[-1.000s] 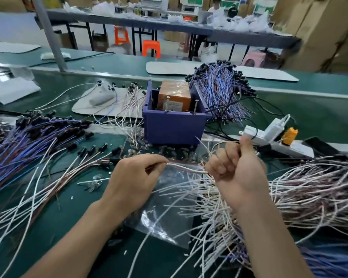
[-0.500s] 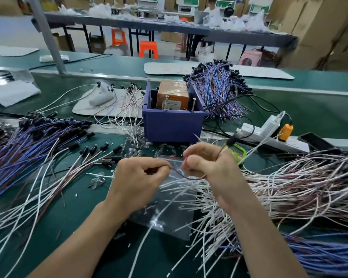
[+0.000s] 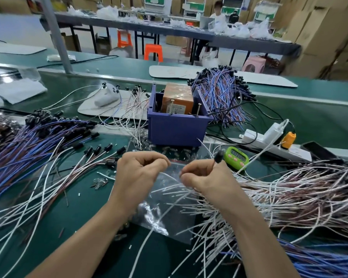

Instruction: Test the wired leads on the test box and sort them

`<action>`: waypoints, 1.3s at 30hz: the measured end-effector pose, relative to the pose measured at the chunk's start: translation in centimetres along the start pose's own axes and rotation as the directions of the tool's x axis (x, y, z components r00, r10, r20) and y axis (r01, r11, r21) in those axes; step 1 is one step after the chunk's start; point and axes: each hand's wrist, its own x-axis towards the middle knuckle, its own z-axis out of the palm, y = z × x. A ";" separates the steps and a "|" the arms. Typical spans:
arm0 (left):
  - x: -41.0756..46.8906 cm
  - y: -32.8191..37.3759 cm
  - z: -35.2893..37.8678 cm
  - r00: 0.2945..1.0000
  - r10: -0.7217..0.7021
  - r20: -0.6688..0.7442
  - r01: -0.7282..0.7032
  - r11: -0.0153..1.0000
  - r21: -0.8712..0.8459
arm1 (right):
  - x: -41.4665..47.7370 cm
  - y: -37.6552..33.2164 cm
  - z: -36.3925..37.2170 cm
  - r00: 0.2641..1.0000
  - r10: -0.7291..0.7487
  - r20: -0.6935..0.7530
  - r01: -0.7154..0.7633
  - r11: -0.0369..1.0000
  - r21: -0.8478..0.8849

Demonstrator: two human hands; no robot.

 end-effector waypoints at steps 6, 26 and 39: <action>0.6 -0.5 -0.6 0.998 -0.048 -0.046 0.050 0.998 0.032 | 0.4 0.0 -0.3 0.996 -0.032 -0.078 0.055 0.951 0.304; 0.6 0.4 -1.0 0.998 0.028 0.050 -0.032 0.996 0.083 | -0.1 0.0 -1.8 0.998 -0.025 0.061 0.015 0.987 0.163; 4.0 -0.2 -12.6 0.938 -0.277 0.211 0.266 0.961 0.078 | 0.8 0.5 -3.0 0.986 0.092 -0.141 -0.071 0.987 0.144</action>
